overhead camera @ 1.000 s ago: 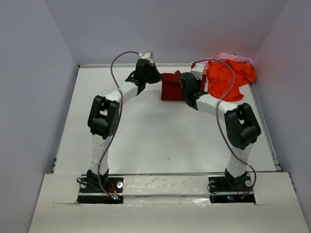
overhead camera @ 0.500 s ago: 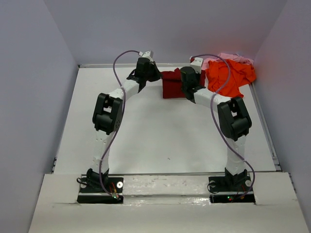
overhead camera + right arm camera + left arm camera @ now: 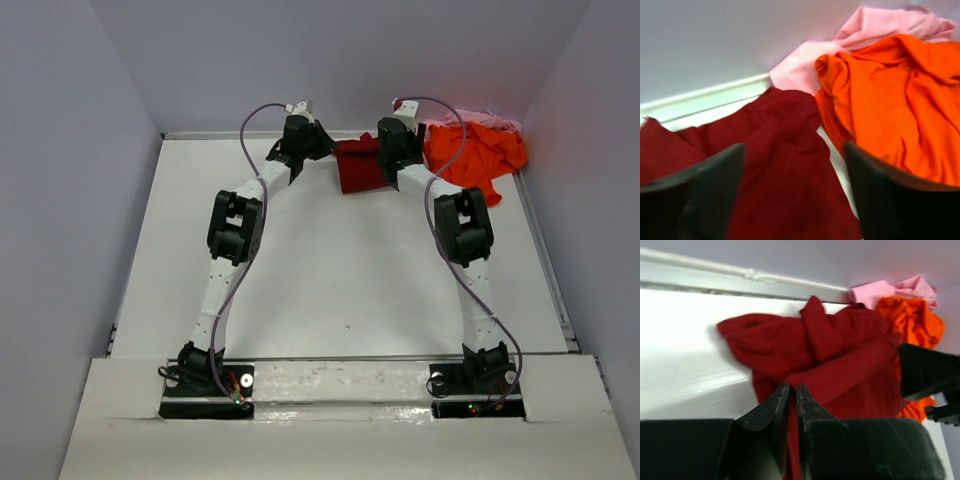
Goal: Fold and stack the t-shirts
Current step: Fold the tshirt
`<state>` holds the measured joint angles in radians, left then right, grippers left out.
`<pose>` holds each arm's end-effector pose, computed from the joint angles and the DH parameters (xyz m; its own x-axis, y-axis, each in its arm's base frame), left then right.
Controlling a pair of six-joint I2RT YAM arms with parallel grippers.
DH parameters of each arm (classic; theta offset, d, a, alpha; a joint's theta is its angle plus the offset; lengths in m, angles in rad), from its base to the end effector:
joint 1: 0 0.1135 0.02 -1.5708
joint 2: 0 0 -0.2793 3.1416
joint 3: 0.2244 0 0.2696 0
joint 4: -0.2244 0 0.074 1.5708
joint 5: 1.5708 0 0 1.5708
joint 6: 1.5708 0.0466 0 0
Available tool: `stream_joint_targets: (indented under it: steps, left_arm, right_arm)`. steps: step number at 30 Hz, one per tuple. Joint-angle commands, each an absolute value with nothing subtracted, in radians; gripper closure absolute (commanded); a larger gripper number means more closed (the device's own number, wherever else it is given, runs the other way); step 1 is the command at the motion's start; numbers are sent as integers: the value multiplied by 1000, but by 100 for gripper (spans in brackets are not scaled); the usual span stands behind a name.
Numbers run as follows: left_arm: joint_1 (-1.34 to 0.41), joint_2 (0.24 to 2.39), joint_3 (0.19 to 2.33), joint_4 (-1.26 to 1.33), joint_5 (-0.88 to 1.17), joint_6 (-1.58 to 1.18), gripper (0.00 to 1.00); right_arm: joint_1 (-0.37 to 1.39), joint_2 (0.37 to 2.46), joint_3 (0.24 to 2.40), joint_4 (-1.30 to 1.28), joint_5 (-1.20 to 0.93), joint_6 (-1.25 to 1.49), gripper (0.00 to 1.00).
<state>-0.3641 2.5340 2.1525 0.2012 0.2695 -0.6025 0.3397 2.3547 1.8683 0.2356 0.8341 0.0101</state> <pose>0.5867 -0.2369 0.2094 -0.4713 -0.4050 -0.7835 0.3895 0.7014 -0.5969 0.5580 0.1606 0.2153 -0.2294 -0.0739 -0.9705 0.4550 0.8733 -0.1740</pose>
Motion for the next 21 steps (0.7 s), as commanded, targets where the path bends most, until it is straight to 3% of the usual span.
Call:
stream_joint_targets:
  steps: [1, 3, 7, 8, 16, 21]
  left_arm:
    - [-333, 2563, 2221, 213, 256, -641, 67]
    - [-333, 2548, 2188, 224, 238, -638, 44]
    - [-333, 2478, 2086, 265, 219, -617, 33]
    - [-333, 2459, 2035, 282, 197, -614, 25]
    - [-357, 2234, 1821, 318, 161, -574, 22]
    - [-379, 2100, 1847, 197, 152, -517, 22]
  right_arm:
    - [290, 2453, 2048, 51, 738, 51, 4]
    - [278, 2465, 2071, 6, 687, 98, 0]
    - [268, 2436, 2040, 5, 629, 92, 0]
    - [268, 2424, 2028, 5, 626, 101, 0]
    - [279, 2202, 1771, 54, 512, 112, 0]
    - [288, 2083, 1698, 16, 401, 130, 3]
